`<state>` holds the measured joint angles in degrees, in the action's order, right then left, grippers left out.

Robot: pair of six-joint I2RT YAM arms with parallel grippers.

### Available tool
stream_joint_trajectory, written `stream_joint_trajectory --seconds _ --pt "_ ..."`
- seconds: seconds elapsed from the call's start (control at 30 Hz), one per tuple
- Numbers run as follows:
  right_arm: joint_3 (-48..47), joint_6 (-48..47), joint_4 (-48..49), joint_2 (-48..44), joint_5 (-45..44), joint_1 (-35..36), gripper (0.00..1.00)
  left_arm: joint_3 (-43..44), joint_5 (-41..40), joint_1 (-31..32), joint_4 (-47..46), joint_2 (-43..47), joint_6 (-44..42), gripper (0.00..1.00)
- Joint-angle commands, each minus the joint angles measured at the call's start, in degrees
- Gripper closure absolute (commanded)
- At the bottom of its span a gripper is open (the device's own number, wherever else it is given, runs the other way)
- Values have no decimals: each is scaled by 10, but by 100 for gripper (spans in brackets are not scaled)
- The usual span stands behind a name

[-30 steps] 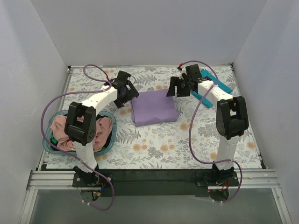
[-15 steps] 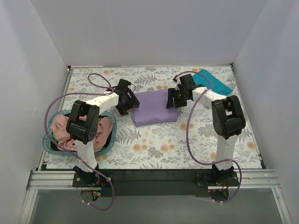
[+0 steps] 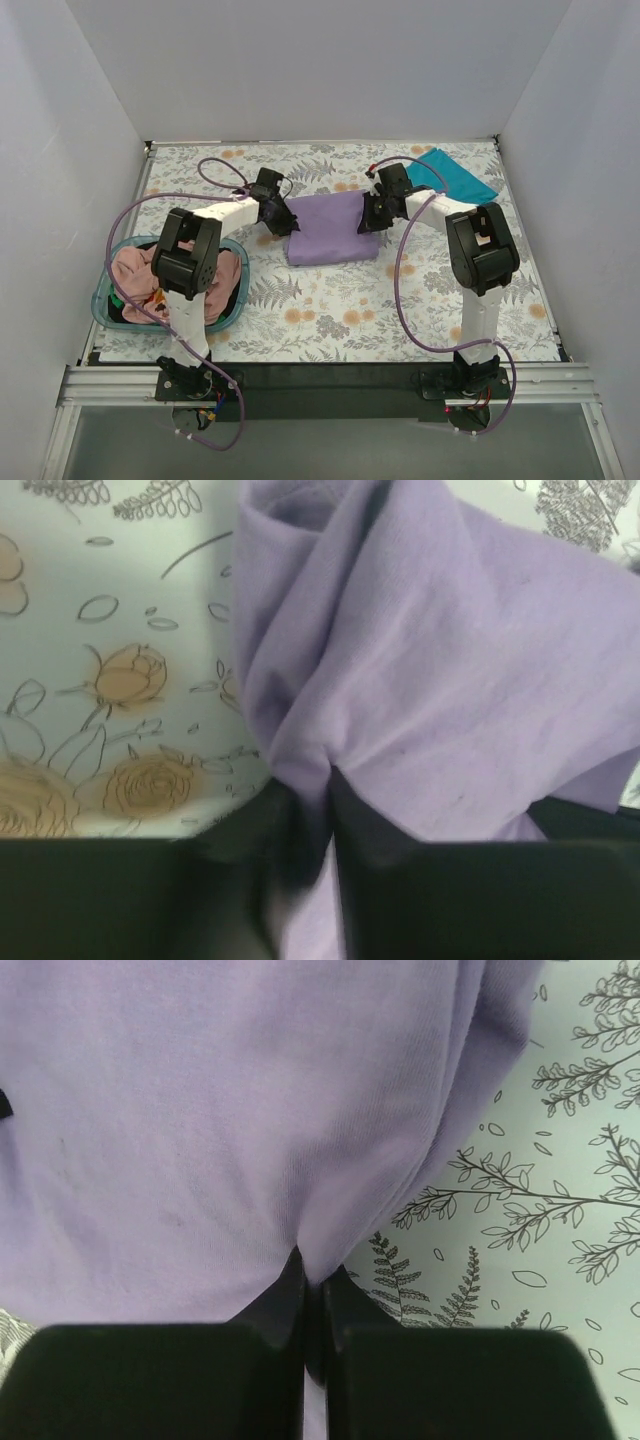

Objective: Fold and stack the t-shirts
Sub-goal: Neatly place the folded tshirt to the corner

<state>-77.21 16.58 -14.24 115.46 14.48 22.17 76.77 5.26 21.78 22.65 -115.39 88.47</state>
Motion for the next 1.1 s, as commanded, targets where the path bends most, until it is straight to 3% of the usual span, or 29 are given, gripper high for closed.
stream_joint_trajectory --seconds 0.0,0.03,0.3,0.5,0.67,0.8,1.07 --pt "-9 2 26 4 -21 5 99 3 36 3 4 -41 -15 91" --pt "-8 2 26 0 -30 4 99 8 42 3 1 -47 -20 100" --pt "39 13 42 -92 -116 3 99 89 74 27 -69 -63 -75 100" --pt "65 22 47 -160 -178 -20 99 209 107 52 -92 -105 -105 100" --pt "69 18 48 -165 -146 -55 99 326 119 63 -87 -164 -107 100" --pt "87 18 49 -146 -112 -68 99 370 121 64 -77 -203 -104 100" --pt "132 42 70 -118 -79 -73 99 379 107 66 -52 -241 -111 100"
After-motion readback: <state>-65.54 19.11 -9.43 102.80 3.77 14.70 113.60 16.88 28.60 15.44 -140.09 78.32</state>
